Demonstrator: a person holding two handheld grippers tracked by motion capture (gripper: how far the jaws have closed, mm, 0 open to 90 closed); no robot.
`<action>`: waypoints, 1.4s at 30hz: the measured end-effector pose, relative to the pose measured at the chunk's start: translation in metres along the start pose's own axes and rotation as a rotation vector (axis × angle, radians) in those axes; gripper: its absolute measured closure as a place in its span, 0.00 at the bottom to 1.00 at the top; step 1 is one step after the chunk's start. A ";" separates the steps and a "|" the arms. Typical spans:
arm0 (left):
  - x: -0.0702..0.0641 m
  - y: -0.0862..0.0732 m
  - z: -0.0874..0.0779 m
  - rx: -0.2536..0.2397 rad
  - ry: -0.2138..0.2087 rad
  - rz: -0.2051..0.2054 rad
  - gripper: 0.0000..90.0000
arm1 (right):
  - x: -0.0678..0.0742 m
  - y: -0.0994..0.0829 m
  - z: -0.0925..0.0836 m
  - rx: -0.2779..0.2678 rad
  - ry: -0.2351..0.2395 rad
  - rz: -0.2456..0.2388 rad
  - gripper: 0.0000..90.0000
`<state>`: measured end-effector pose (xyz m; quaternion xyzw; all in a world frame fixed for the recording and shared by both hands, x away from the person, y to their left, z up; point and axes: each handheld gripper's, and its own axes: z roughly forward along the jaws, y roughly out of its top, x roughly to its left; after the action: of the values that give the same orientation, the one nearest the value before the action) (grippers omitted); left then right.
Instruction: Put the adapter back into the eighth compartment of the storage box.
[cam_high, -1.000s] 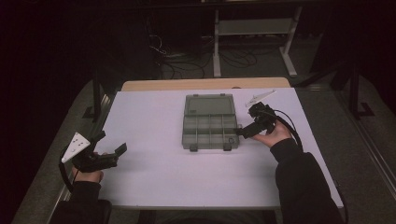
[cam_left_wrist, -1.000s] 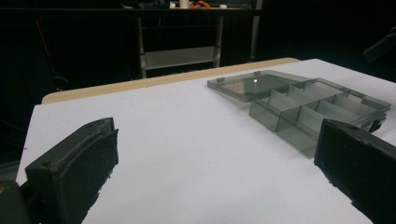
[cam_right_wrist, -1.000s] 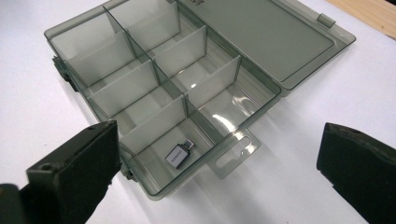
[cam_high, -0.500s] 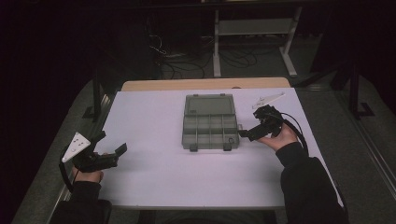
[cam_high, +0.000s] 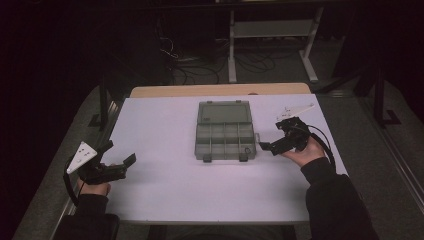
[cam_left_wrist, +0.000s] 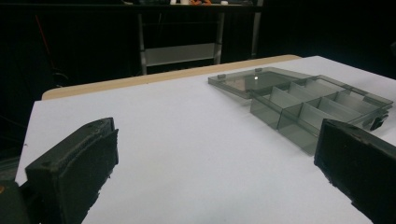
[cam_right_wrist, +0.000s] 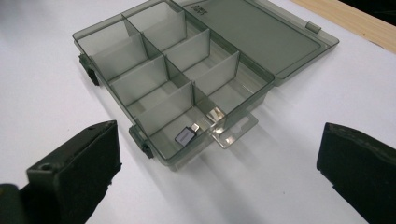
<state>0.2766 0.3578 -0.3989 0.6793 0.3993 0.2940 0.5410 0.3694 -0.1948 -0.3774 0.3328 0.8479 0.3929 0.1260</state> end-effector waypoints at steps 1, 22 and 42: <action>0.000 0.000 0.000 0.000 0.001 -0.001 0.00 | 0.000 -0.001 -0.001 -0.003 0.000 0.001 0.00; 0.001 0.000 0.001 0.011 0.000 -0.001 0.00 | 0.005 -0.028 -0.019 -0.063 0.009 0.035 0.00; 0.001 -0.002 0.004 0.040 -0.026 -0.008 0.00 | 0.007 -0.060 -0.034 -0.125 -0.012 0.087 0.00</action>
<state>0.2797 0.3568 -0.4016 0.6920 0.4009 0.2749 0.5337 0.3201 -0.2375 -0.3996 0.3632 0.8056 0.4484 0.1344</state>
